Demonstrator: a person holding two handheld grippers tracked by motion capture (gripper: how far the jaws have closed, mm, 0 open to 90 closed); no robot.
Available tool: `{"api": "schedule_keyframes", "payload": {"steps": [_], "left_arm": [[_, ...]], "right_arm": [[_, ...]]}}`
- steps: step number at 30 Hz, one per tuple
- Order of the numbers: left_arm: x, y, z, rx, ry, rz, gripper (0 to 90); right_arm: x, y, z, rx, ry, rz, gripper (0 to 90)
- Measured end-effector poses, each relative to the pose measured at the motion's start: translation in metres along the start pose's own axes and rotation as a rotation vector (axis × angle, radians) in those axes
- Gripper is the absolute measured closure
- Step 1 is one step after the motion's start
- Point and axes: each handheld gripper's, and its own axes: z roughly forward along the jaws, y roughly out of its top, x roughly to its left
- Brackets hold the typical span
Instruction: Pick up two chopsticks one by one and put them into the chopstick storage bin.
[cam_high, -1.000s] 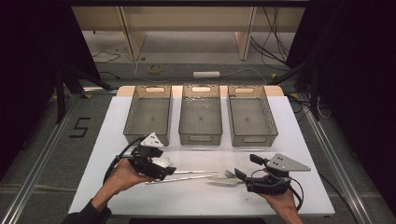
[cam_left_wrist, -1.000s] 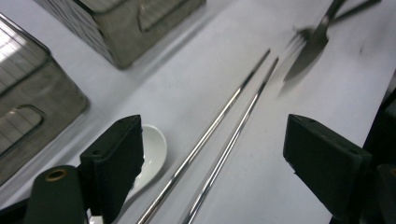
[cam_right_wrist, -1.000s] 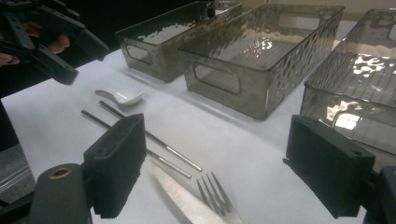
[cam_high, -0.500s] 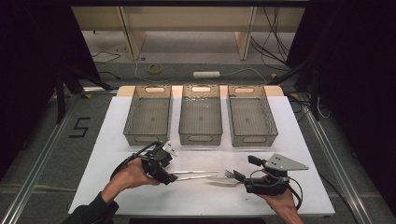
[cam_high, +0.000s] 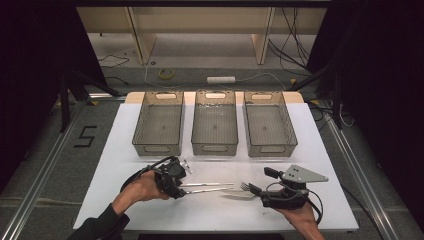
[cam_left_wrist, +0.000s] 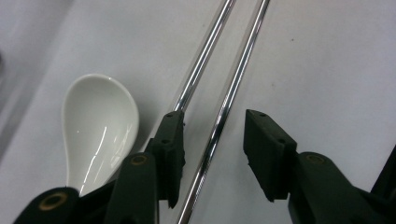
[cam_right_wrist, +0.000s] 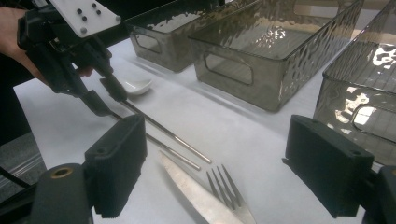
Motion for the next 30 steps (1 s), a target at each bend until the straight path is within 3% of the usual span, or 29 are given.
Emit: {"api": "schedule_keyframes", "payload": {"steps": [18,23,27,30], "left_arm": [[0.000,0.004,0.011,0.092,-0.008,0.062,73.5],[-0.002,0.003,0.012,0.090,-0.003,0.068,76.1],[-0.004,0.004,0.011,0.103,0.003,0.107,77.7],[-0.005,0.004,0.012,0.103,0.003,0.109,78.6]], "right_arm": [[0.000,0.000,0.001,0.009,0.006,0.000,22.5],[0.001,-0.001,0.002,0.015,0.006,0.000,22.5],[0.000,-0.001,0.002,0.017,0.005,0.000,22.6],[0.000,-0.001,0.002,0.018,0.005,0.000,22.6]]}}
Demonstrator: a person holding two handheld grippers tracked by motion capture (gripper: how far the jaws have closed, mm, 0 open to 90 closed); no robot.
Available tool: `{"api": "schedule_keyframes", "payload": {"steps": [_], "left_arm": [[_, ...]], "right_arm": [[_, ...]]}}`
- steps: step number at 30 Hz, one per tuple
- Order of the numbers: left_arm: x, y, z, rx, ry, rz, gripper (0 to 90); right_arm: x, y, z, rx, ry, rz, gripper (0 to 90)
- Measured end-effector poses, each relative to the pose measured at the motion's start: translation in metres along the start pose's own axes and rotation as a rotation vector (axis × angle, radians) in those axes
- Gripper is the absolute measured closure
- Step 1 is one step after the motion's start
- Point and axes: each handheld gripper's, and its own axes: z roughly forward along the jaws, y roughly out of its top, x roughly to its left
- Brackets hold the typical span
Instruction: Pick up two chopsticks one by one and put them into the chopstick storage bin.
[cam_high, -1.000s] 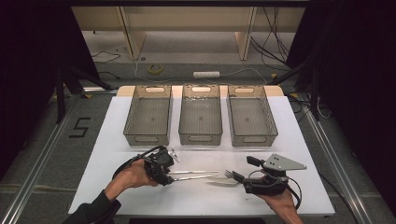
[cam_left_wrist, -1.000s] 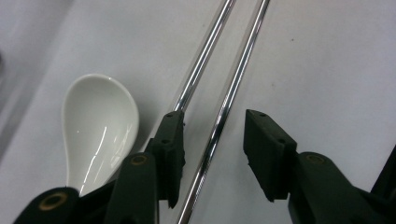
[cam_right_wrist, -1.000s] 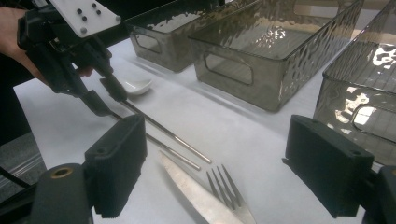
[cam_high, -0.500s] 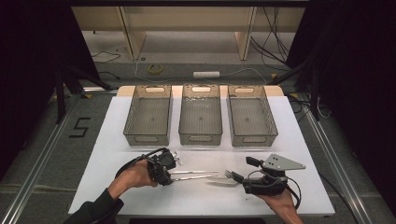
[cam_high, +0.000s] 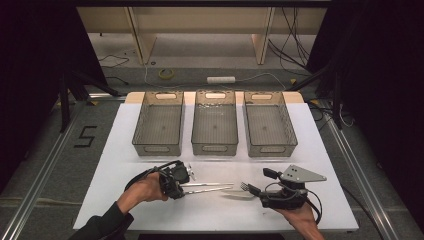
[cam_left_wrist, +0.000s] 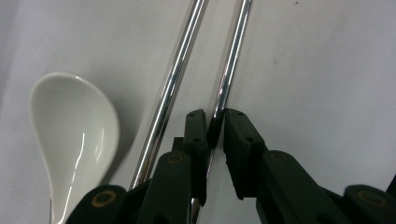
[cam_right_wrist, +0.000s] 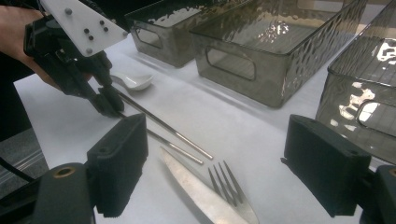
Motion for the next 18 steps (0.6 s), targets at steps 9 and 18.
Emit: {"api": "schedule_keyframes", "payload": {"steps": [9,18], "left_arm": [[-0.0013,0.0006,0.0000,0.006,0.002,0.046,81.5],[-0.0018,-0.0005,-0.0005,-0.002,-0.002,0.071,84.3]], "right_arm": [[0.0006,0.0001,0.0002,0.003,-0.004,-0.003,22.7],[0.0006,0.0002,0.0003,0.007,-0.002,-0.003,22.9]]}}
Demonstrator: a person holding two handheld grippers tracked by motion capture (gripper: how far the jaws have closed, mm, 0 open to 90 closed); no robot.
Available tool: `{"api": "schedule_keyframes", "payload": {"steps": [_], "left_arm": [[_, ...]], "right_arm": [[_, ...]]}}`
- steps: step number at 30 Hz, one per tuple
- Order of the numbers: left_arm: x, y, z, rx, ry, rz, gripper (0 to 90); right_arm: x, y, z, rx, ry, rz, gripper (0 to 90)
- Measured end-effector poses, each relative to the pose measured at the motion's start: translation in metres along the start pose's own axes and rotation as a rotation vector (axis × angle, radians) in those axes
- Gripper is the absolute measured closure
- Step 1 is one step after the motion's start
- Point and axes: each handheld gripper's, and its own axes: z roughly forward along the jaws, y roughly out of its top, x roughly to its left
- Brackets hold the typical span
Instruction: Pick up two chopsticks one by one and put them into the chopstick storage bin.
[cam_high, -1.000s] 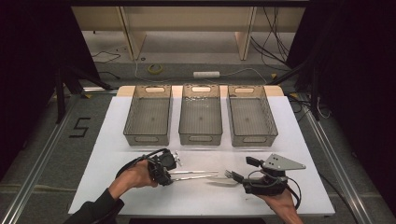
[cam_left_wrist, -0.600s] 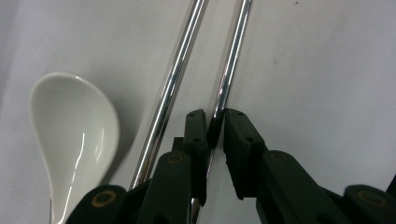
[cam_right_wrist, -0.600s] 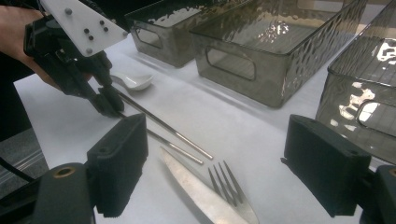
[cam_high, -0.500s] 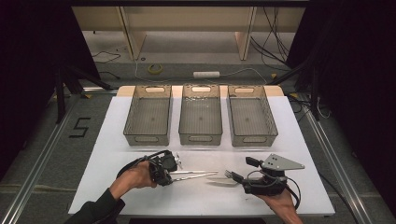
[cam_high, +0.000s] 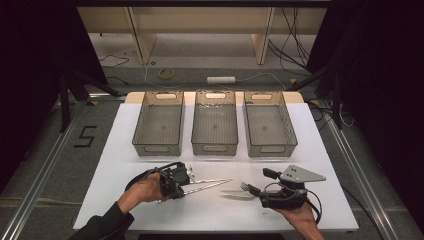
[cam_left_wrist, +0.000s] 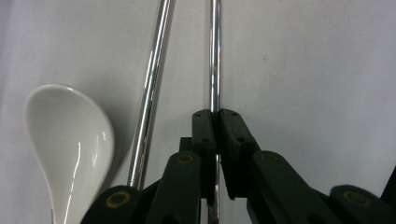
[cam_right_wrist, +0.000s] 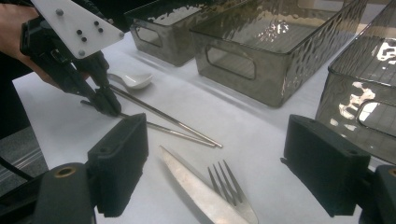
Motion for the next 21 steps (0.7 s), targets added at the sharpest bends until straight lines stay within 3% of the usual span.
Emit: {"api": "schedule_keyframes", "payload": {"steps": [6,14,21], "left_arm": [[-0.001,0.000,-0.002,-0.016,0.000,-0.011,84.5],[-0.001,-0.002,-0.020,-0.065,0.008,-0.023,84.6],[-0.001,-0.003,-0.037,-0.166,0.013,-0.062,84.6]], "right_arm": [[0.000,0.000,0.000,0.000,0.003,-0.001,23.1],[0.000,0.000,-0.001,-0.002,0.001,0.003,23.1],[-0.001,0.000,-0.001,-0.005,0.003,0.003,23.1]]}}
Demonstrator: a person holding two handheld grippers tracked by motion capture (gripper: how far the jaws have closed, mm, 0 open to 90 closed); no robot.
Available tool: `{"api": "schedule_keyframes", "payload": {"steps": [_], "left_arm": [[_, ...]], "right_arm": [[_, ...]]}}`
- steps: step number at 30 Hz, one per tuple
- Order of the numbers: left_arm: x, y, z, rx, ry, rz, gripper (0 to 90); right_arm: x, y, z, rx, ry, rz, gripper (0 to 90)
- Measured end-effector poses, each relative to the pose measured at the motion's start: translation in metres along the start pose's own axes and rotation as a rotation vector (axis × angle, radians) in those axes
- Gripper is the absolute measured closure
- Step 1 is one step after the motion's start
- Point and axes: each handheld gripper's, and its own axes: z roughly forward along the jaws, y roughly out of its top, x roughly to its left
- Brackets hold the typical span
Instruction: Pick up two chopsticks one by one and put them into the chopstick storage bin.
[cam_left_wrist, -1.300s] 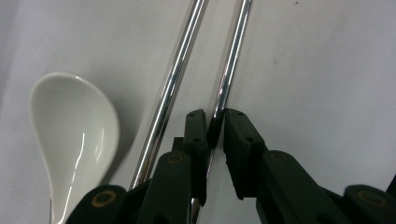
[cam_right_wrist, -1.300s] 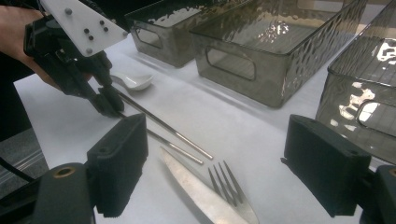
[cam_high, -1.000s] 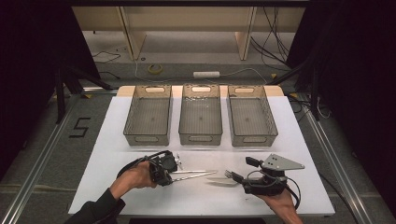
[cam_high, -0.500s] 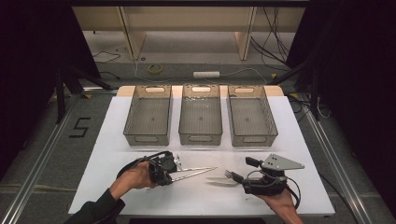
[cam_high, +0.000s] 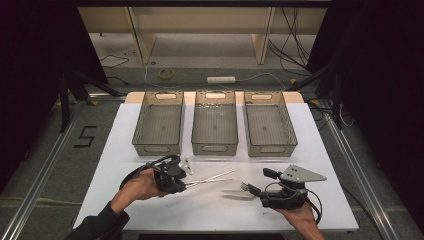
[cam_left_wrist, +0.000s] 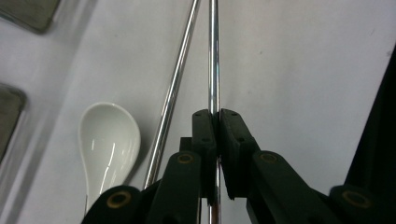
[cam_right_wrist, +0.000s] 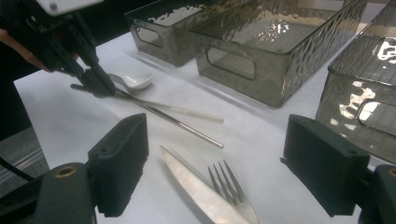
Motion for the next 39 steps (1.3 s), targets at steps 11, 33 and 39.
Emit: {"api": "schedule_keyframes", "payload": {"steps": [11,33,39], "left_arm": [[0.015,0.004,-0.016,-0.150,0.012,-0.106,84.6],[0.080,0.006,-0.055,-0.324,0.167,-0.292,84.6],[0.104,0.001,-0.062,-0.371,0.228,-0.373,84.5]], "right_arm": [[-0.001,0.000,-0.001,-0.017,-0.008,0.004,23.1],[-0.003,-0.001,-0.001,-0.012,-0.009,0.012,23.1],[-0.003,-0.001,-0.001,-0.013,-0.008,0.013,23.1]]}}
